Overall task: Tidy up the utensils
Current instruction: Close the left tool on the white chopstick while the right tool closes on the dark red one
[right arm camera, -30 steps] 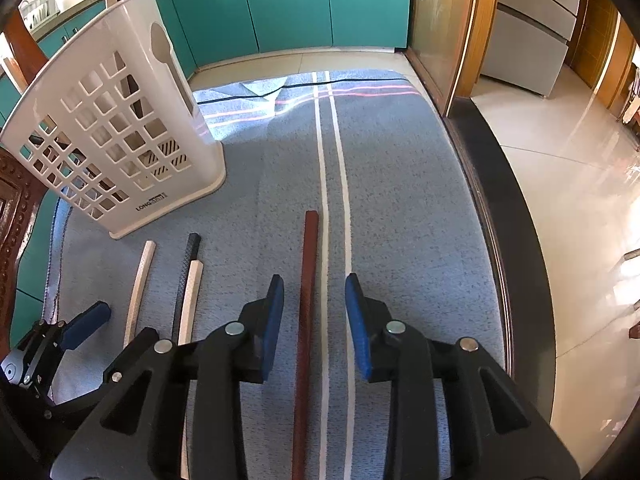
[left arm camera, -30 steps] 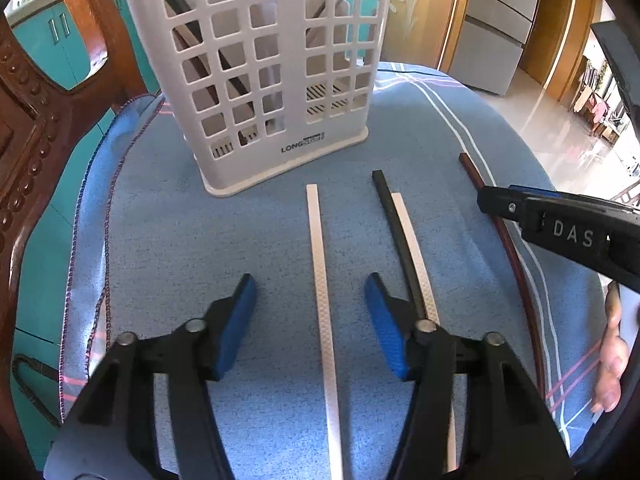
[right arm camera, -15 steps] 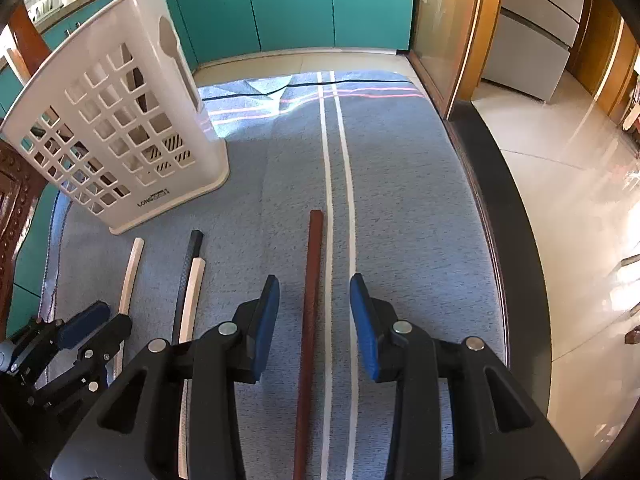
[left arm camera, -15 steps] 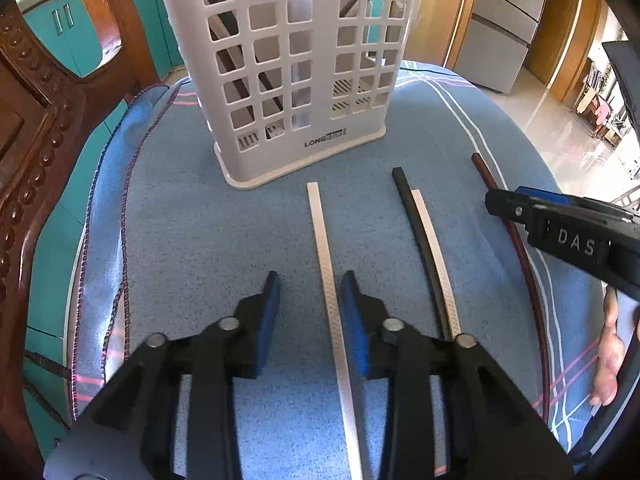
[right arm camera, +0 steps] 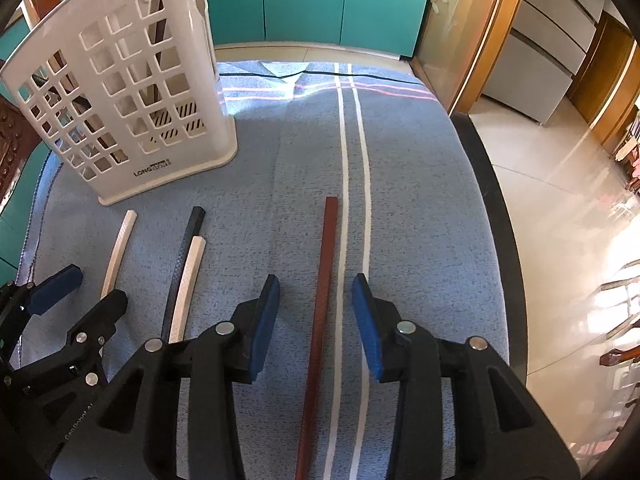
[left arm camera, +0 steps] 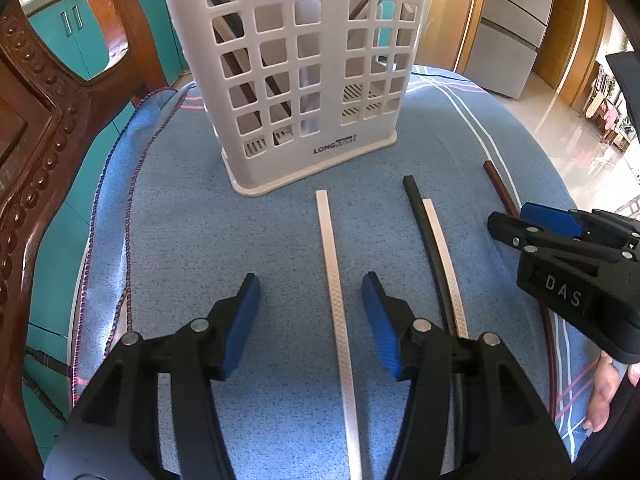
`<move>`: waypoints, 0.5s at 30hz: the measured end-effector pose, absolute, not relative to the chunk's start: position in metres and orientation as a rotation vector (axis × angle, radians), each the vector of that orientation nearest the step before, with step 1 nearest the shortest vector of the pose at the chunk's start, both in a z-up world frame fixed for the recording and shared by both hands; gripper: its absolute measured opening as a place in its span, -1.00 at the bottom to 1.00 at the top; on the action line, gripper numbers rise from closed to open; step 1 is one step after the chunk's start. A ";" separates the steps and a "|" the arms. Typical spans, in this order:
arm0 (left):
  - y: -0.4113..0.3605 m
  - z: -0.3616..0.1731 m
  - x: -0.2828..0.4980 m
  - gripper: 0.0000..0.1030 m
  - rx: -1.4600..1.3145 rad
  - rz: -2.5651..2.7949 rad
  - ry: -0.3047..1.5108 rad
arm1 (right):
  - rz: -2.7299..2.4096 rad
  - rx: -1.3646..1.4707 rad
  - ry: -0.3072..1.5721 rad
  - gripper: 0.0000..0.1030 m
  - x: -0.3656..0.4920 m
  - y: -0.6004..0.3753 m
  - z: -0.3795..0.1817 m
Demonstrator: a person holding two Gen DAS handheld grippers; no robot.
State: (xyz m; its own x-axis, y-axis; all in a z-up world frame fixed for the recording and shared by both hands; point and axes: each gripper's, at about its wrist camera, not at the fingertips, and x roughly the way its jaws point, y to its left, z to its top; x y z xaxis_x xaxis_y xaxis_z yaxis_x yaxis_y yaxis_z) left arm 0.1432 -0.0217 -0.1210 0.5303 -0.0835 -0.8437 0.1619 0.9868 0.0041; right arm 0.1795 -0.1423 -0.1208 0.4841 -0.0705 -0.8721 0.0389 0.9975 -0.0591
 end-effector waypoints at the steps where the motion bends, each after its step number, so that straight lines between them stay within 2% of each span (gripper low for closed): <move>1: -0.022 -0.121 0.143 0.06 0.086 -0.147 1.001 | -0.066 -0.032 1.063 -0.24 0.179 -0.143 -0.121; 15: -0.020 -0.121 0.146 0.13 0.093 -0.138 0.997 | -0.064 -0.038 1.062 -0.24 0.180 -0.143 -0.121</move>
State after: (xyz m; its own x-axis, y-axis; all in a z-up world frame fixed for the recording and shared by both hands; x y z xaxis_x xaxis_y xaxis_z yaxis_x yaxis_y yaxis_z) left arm 0.1460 -0.0205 -0.1213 0.5352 -0.0734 -0.8416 0.1587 0.9872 0.0148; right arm 0.1795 -0.1428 -0.1208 0.4858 -0.0711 -0.8712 0.0341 0.9975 -0.0624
